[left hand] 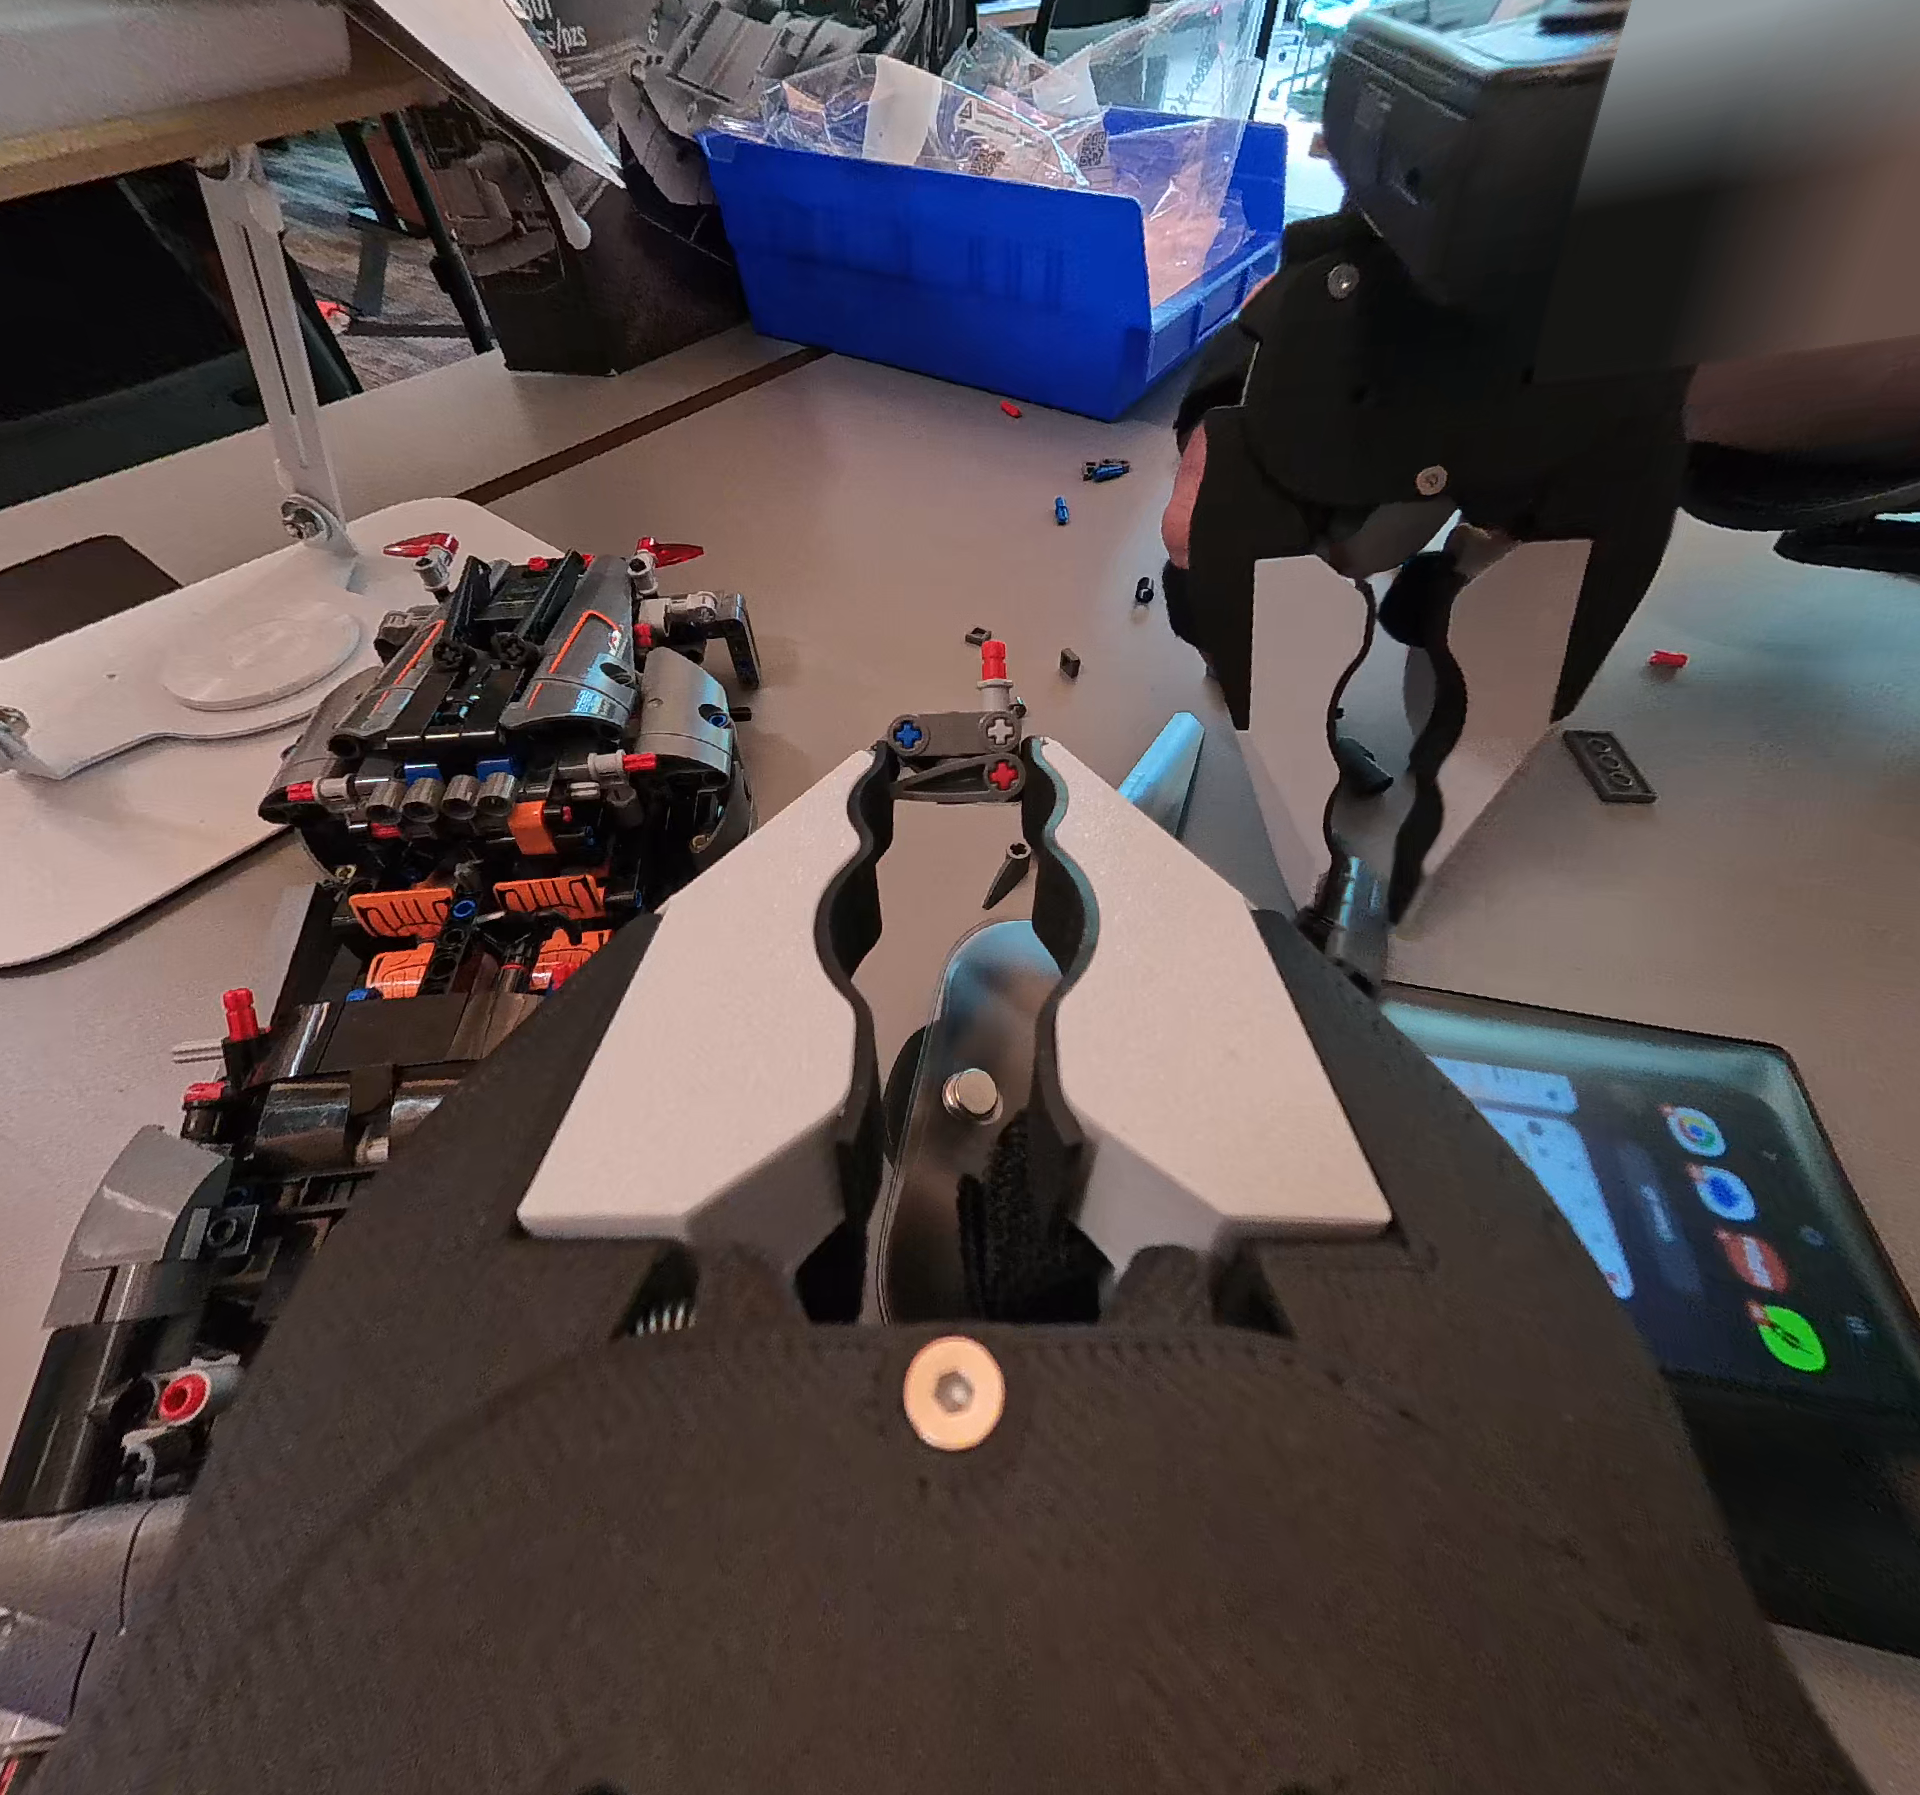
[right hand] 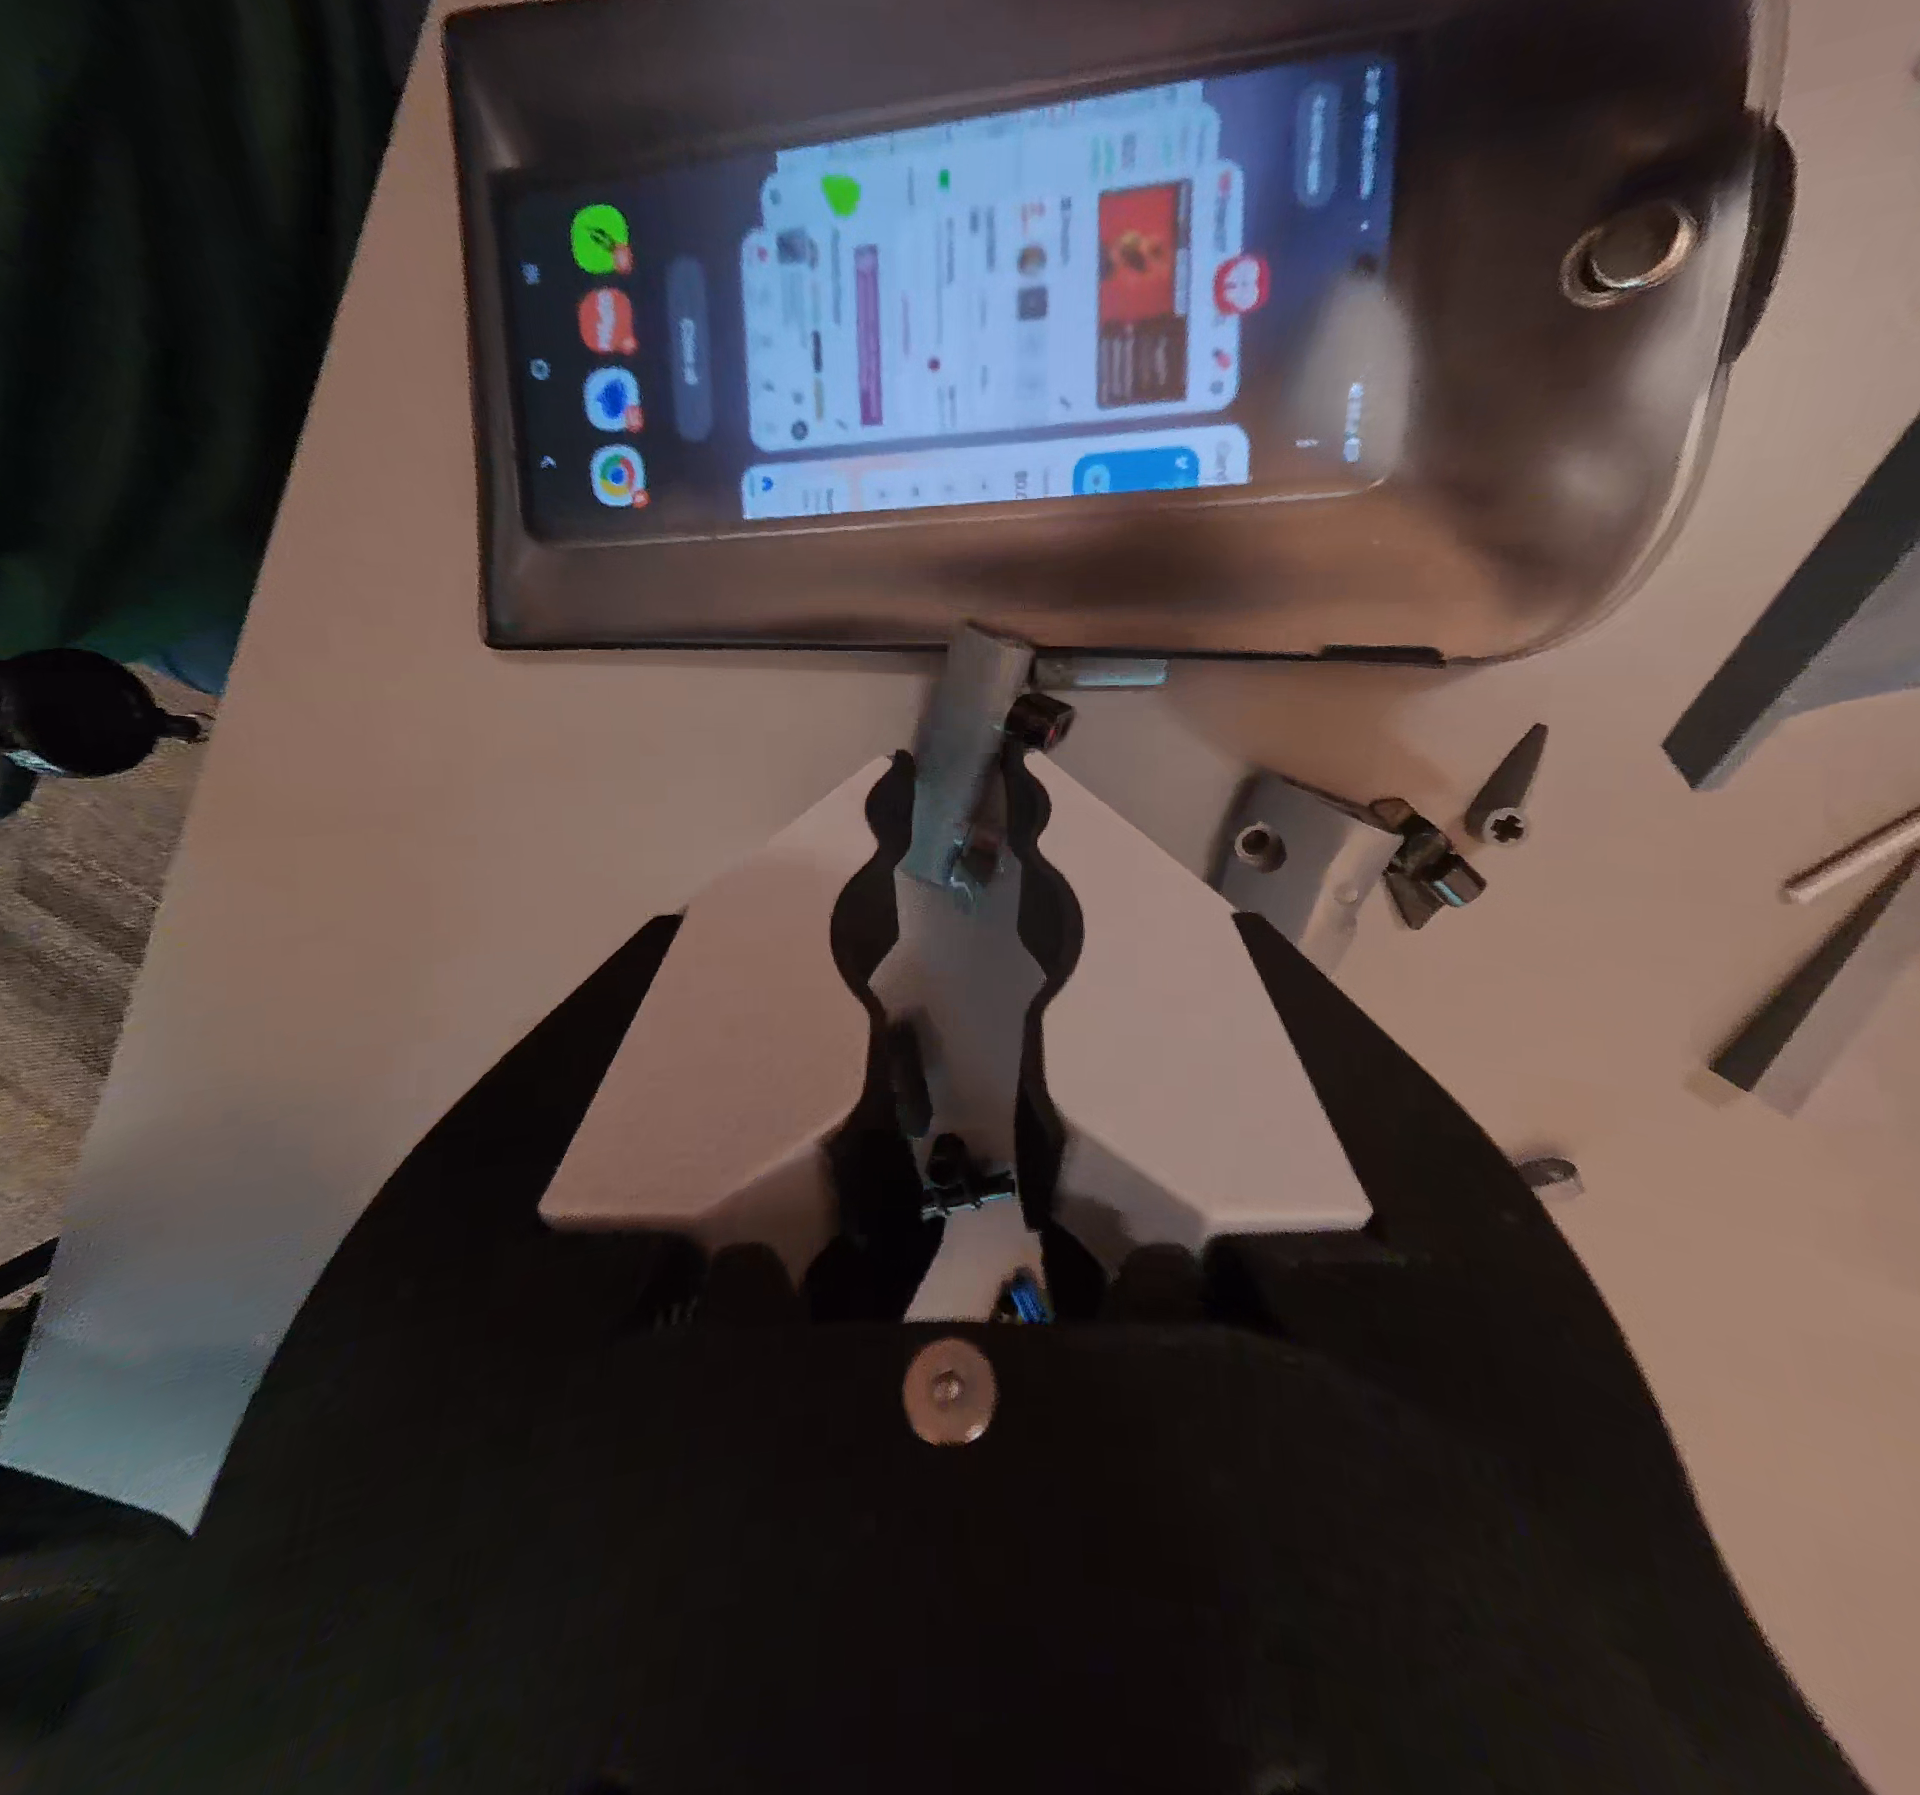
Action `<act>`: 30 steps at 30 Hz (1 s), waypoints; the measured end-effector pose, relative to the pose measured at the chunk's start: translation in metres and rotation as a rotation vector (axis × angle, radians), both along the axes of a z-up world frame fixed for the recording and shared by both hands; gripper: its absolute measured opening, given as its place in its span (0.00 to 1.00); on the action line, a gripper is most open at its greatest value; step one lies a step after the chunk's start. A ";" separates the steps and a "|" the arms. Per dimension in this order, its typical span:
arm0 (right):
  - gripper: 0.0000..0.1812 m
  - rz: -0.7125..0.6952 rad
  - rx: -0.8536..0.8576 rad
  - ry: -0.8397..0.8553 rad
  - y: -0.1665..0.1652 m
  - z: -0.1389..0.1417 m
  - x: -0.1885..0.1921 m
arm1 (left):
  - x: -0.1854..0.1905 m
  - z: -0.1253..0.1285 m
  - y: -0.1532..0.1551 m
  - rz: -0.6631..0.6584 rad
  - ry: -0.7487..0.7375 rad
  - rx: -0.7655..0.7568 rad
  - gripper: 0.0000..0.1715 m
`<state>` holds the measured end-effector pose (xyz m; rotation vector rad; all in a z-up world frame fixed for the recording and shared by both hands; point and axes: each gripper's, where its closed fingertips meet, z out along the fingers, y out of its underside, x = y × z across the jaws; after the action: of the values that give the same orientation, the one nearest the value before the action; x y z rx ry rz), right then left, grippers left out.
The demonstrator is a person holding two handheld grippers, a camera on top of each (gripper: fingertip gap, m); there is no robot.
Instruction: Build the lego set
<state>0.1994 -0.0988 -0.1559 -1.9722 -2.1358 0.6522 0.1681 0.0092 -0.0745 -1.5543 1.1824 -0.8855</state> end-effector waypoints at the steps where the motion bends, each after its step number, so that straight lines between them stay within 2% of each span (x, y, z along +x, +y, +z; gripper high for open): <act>1: 0.08 0.001 0.004 -0.002 0.000 -0.001 0.000 | 0.000 0.000 0.000 0.000 0.000 0.000 0.13; 8: 0.05 0.014 0.041 0.022 0.003 0.004 -0.002 | 0.001 0.000 0.000 0.000 0.001 0.002 0.13; 14: 0.03 -0.017 0.019 0.133 0.007 0.022 -0.011 | 0.000 0.005 -0.002 -0.003 -0.011 -0.001 0.13; 19: 0.03 -0.027 0.007 0.139 0.009 0.021 -0.010 | 0.004 0.006 -0.015 -0.059 -0.009 -0.046 0.13; 23: 0.03 -0.033 0.001 0.149 0.010 0.022 -0.009 | 0.012 -0.009 -0.032 -0.143 0.067 -0.150 0.13; 26: 0.03 -0.036 0.008 0.145 0.012 0.022 -0.008 | 0.015 -0.022 -0.037 -0.157 0.124 -0.143 0.13; 30: 0.03 -0.035 0.013 0.150 0.012 0.022 -0.008 | 0.013 -0.023 -0.035 -0.146 0.113 -0.123 0.13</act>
<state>0.1910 -0.0865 -0.1339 -1.8852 -2.0086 0.7535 0.1809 -0.0262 -0.0970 -1.6508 1.3571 -0.9924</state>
